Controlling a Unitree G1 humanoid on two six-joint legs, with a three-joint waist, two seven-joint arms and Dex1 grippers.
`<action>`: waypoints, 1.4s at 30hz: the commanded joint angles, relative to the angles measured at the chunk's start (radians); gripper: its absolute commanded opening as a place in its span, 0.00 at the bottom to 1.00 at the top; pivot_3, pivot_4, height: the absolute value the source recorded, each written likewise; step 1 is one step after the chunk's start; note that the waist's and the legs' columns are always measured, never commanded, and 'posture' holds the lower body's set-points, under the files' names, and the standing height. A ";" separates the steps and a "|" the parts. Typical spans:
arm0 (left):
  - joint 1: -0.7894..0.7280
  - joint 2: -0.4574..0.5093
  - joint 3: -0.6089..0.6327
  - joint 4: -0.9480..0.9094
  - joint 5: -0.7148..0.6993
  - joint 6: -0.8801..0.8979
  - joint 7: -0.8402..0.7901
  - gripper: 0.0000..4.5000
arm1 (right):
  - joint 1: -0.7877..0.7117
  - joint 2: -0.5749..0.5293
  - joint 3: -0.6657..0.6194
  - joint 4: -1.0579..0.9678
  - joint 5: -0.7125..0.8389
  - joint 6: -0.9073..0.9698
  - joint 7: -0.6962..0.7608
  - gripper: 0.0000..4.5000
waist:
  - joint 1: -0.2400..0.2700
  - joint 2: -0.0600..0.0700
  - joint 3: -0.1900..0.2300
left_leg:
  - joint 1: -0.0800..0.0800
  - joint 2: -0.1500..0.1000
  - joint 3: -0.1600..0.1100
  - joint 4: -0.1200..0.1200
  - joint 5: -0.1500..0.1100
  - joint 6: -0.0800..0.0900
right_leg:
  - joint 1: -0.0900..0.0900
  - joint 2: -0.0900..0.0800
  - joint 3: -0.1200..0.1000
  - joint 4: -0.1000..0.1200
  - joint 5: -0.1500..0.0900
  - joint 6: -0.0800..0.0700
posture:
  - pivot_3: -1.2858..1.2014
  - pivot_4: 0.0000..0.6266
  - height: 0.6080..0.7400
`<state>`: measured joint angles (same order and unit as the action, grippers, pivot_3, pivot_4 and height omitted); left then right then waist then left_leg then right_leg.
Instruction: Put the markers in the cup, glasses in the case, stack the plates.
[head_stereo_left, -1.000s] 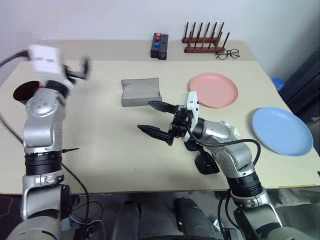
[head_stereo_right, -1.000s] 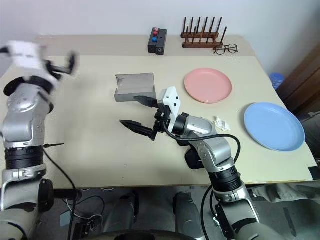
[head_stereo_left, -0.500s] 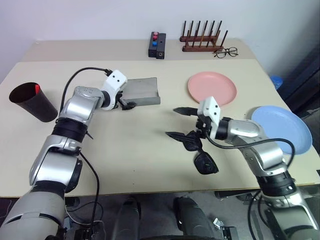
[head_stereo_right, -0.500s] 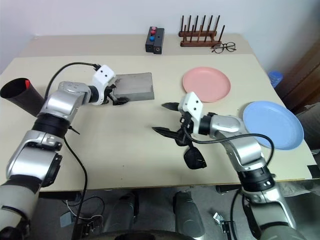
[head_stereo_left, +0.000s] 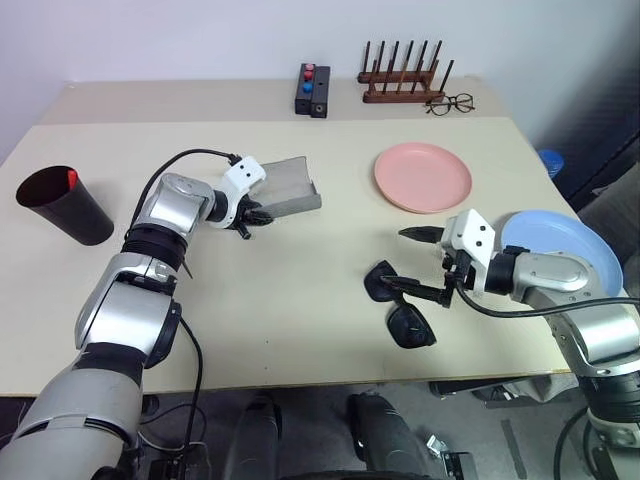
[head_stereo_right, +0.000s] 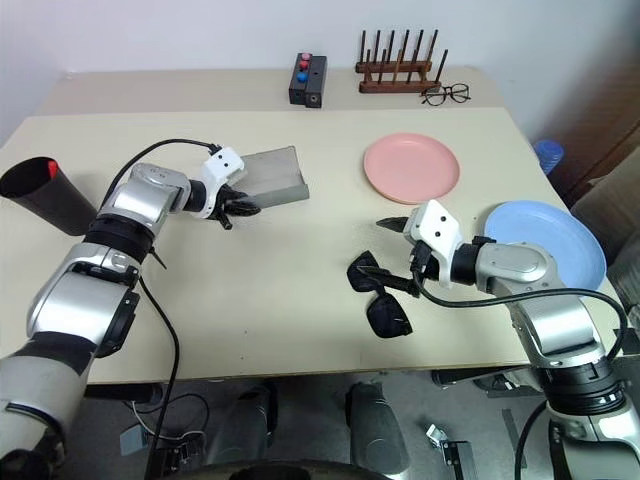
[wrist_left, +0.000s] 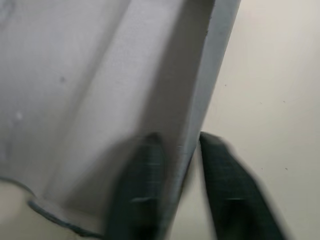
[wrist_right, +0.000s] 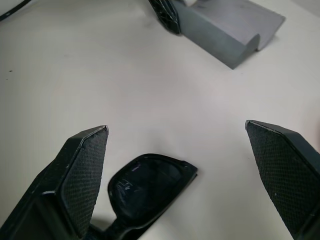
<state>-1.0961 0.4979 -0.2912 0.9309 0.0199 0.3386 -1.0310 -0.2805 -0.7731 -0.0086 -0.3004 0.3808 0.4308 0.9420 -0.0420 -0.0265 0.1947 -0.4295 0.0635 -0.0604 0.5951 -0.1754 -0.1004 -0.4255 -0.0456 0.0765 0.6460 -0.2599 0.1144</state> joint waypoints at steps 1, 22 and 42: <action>0.029 0.027 0.029 -0.073 0.001 -0.055 -0.037 0.06 | -0.001 -0.017 -0.029 0.002 -0.005 -0.035 0.015 1.00 | -0.001 0.000 0.000 | 0.000 0.000 0.000 0.000 0.000 0.000 | 0.000 0.000 0.000 0.000 0.000 0.000 | 0.52 0.24 1.00; 0.589 0.411 0.070 -1.129 -0.253 0.156 -0.374 0.17 | -0.019 -0.052 0.005 0.099 -0.017 -0.019 0.128 1.00 | 0.001 0.001 0.001 | 0.002 0.001 0.001 0.002 0.000 0.000 | 0.001 0.000 0.001 0.002 -0.001 -0.001 | 0.52 0.24 1.00; 0.870 0.414 0.289 -1.355 -0.383 0.200 -0.149 0.70 | 0.065 -0.056 -0.025 -0.022 0.140 0.441 -0.035 1.00 | 0.001 0.001 0.000 | 0.002 0.001 0.001 0.003 -0.001 0.001 | 0.001 0.000 0.001 0.002 -0.001 -0.001 | 0.52 0.24 1.00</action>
<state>-0.2341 0.9026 -0.0398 -0.3707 -0.3385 0.5272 -1.1956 -0.2104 -0.8125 -0.0211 -0.3109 0.5155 0.8648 0.9093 -0.0409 -0.0254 0.1951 -0.4276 0.0642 -0.0593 0.5981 -0.1761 -0.0991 -0.4242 -0.0461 0.0781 0.6477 -0.2606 0.1129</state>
